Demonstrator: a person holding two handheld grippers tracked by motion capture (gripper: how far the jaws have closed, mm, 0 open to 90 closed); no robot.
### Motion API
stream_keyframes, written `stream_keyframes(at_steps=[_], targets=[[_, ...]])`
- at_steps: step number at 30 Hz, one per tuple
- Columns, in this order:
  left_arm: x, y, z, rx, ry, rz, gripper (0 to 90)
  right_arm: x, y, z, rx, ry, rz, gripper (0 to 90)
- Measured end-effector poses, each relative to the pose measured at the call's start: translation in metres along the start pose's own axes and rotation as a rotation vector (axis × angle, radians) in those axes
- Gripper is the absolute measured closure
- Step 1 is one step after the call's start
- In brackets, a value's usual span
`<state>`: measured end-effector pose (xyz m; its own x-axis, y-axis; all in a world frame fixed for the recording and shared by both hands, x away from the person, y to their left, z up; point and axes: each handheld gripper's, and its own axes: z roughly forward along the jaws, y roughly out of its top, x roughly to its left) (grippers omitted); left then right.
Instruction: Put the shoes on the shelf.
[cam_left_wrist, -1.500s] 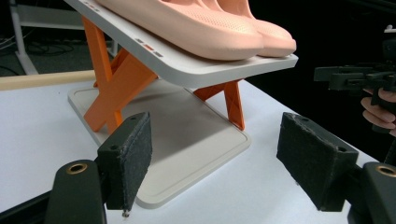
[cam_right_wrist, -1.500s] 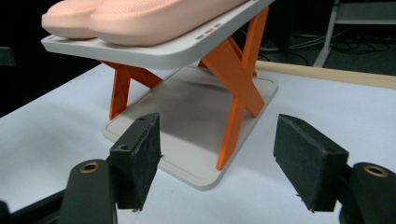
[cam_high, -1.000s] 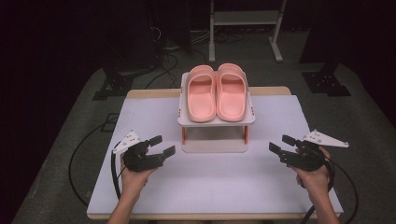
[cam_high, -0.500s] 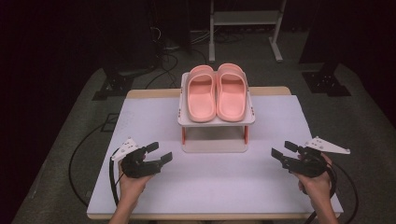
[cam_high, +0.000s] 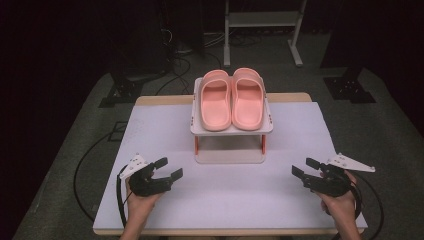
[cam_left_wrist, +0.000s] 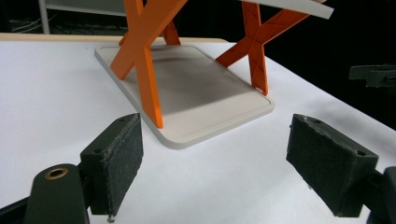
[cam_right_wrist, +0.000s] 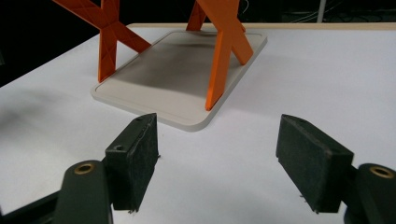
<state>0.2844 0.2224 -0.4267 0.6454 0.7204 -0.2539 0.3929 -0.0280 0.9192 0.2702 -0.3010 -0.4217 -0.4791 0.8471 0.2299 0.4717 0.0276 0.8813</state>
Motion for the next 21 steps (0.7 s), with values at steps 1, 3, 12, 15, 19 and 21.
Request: stream_keyframes(at_steps=[1,3,12,15,19,21], targets=[[0.0,-0.002,0.0,0.001,0.003,0.001,18.3,0.0,-0.001,0.0,0.002,0.002,-0.002,29.2],[-0.001,-0.004,-0.001,0.003,0.009,0.002,18.1,0.001,-0.003,-0.001,0.007,0.003,0.0,29.1],[-0.004,-0.019,-0.013,0.0,0.032,-0.01,17.1,0.004,-0.021,-0.004,0.023,0.005,0.001,29.0],[-0.003,-0.028,-0.017,-0.002,0.057,-0.008,17.1,0.005,-0.033,-0.008,-0.003,0.008,-0.005,29.0],[-0.002,-0.027,-0.018,0.002,0.072,0.018,17.1,0.007,-0.044,-0.011,0.004,0.005,-0.022,28.7],[0.001,-0.028,-0.02,-0.008,0.077,0.007,16.9,0.007,-0.045,-0.012,0.011,-0.001,-0.052,28.4]])
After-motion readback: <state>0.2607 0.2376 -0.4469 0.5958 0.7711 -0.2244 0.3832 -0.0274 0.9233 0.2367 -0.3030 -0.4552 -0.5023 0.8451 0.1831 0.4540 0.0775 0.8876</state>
